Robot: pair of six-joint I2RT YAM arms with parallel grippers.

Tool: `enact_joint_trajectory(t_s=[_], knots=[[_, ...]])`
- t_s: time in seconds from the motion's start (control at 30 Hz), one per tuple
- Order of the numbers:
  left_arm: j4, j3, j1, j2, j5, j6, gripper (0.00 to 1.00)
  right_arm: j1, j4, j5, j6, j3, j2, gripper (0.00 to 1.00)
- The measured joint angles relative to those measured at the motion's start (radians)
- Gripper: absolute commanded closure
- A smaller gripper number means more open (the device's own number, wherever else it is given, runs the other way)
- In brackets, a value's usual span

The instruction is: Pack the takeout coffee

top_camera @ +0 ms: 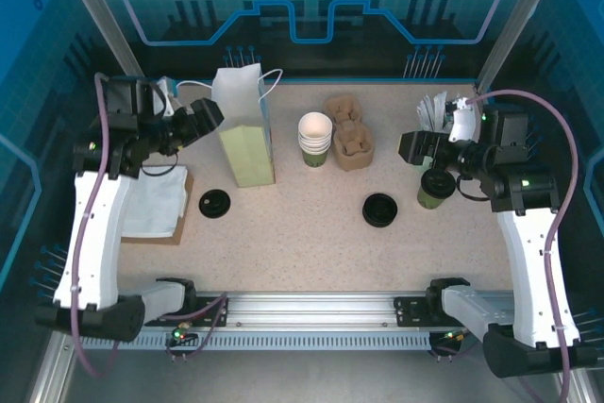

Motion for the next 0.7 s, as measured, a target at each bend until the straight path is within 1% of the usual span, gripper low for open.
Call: enact_joint_trajectory(t_s=[0.17, 0.33, 0.43, 0.6, 0.7], knots=[[-0.021, 0.063, 0.003, 0.179, -0.058, 0.055, 0.18, 0.006, -0.007, 0.012, -0.001, -0.011, 0.0, 0.08], [-0.021, 0.106, 0.003, 0.311, -0.095, 0.085, 0.3, 0.006, -0.014, 0.026, 0.0, -0.034, -0.008, 0.08], [-0.023, 0.135, 0.003, 0.363, -0.117, 0.102, 0.42, 0.006, -0.018, 0.027, 0.0, -0.045, -0.011, 0.08], [-0.023, 0.183, 0.003, 0.426, -0.154, 0.126, 0.67, 0.007, -0.023, 0.037, 0.0, -0.05, -0.015, 0.08], [-0.023, 0.192, 0.003, 0.444, -0.168, 0.132, 0.78, 0.007, -0.023, 0.043, 0.0, -0.056, -0.02, 0.08]])
